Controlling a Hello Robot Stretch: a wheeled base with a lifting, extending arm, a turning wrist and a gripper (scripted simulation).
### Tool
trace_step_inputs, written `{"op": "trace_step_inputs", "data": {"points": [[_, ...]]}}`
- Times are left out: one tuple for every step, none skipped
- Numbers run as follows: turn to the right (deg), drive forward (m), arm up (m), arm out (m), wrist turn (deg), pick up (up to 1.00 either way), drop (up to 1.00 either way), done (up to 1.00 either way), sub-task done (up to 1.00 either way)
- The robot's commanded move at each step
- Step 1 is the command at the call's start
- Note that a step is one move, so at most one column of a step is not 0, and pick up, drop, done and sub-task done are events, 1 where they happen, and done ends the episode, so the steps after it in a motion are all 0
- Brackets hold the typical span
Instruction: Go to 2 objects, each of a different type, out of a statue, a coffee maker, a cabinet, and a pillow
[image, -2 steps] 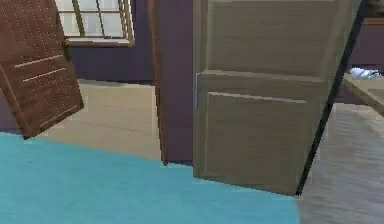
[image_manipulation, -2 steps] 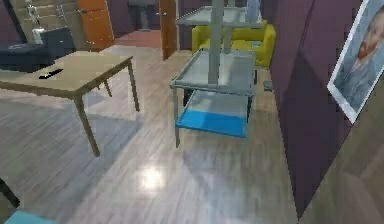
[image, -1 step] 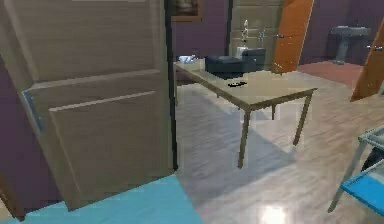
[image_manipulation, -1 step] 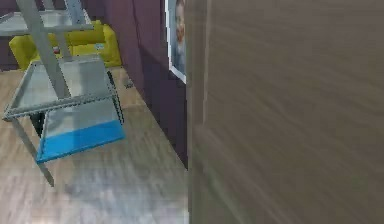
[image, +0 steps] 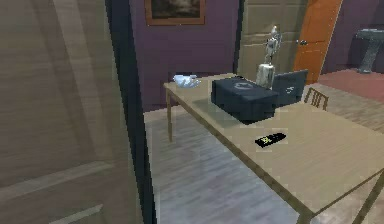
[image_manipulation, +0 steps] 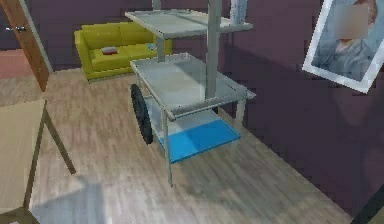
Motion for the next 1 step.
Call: {"op": "trace_step_inputs", "data": {"points": [[3.0, 0.0, 0.0, 0.0, 0.0, 0.0, 0.0, 0.0, 0.0]]}}
